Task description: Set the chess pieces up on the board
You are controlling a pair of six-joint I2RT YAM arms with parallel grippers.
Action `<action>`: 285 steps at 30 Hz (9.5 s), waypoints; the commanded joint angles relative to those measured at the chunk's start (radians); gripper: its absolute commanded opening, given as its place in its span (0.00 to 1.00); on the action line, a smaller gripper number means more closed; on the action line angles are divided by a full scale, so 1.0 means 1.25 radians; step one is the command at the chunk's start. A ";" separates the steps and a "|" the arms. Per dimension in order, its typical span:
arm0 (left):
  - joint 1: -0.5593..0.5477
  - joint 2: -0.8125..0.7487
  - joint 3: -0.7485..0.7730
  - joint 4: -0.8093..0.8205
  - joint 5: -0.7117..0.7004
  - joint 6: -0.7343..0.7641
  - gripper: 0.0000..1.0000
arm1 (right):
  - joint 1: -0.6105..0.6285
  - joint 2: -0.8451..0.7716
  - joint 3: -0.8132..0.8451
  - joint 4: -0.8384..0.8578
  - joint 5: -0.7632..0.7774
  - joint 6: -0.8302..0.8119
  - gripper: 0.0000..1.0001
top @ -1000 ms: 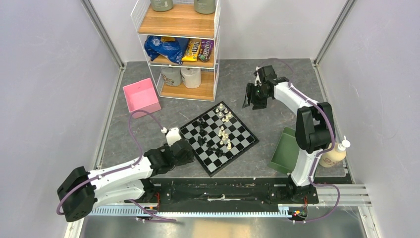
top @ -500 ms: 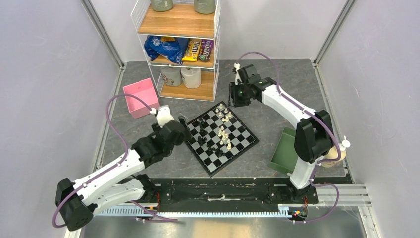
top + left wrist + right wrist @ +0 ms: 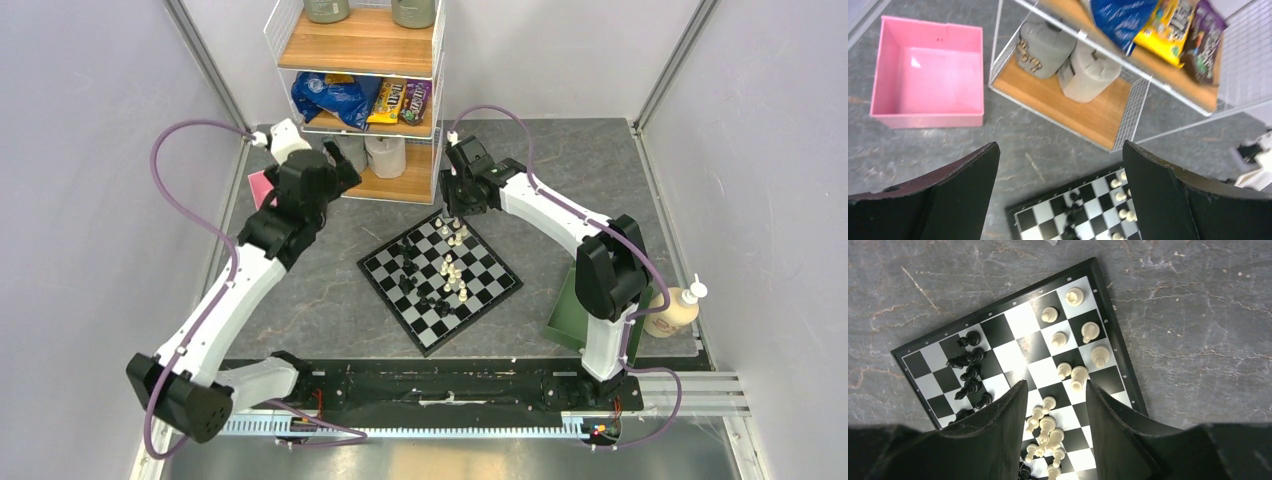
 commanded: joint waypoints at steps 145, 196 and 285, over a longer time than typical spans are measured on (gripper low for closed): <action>0.138 -0.057 -0.210 0.124 0.184 0.067 1.00 | 0.155 -0.203 -0.362 -0.040 -0.007 0.101 0.45; 0.159 -0.081 -0.225 0.120 0.189 0.069 1.00 | -0.010 -0.037 -0.185 -0.008 0.102 -0.003 0.20; 0.175 -0.066 -0.227 0.127 0.208 0.066 1.00 | 0.091 -0.266 -0.246 0.015 0.203 0.018 0.11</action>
